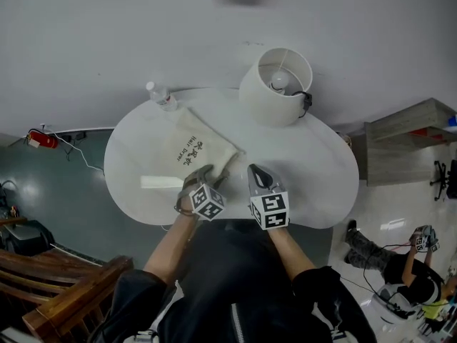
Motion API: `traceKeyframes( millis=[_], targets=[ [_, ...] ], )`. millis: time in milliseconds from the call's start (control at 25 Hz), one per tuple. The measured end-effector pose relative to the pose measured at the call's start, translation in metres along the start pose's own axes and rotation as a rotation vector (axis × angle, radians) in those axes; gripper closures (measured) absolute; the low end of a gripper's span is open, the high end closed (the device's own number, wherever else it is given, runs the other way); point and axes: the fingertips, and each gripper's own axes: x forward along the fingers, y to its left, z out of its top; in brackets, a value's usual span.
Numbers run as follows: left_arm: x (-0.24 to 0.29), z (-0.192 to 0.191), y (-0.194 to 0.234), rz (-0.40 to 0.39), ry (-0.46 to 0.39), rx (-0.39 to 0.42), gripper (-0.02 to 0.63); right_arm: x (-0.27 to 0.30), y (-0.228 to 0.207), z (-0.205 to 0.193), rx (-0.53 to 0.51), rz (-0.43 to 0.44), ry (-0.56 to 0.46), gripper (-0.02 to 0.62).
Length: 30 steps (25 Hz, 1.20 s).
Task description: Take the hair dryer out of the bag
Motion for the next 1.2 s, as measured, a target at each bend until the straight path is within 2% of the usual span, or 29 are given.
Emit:
traceKeyframes(
  millis=[280, 400, 680, 1200],
  targets=[
    [0.004, -0.007, 0.006, -0.031, 0.012, -0.032, 0.385, 0.003, -0.002, -0.001, 0.013, -0.011, 0.009, 0.589],
    [0.003, -0.010, 0.010, -0.049, 0.014, -0.058, 0.466, 0.005, 0.002, -0.001, 0.013, -0.007, 0.011, 0.589],
    [-0.004, -0.011, 0.022, -0.061, -0.008, -0.128, 0.526, 0.012, 0.013, -0.011, -0.012, 0.037, 0.052, 0.589],
    [-0.026, -0.003, 0.043, -0.084, -0.111, -0.322, 0.551, 0.033, 0.043, -0.021, -0.106, 0.130, 0.122, 0.588]
  ],
)
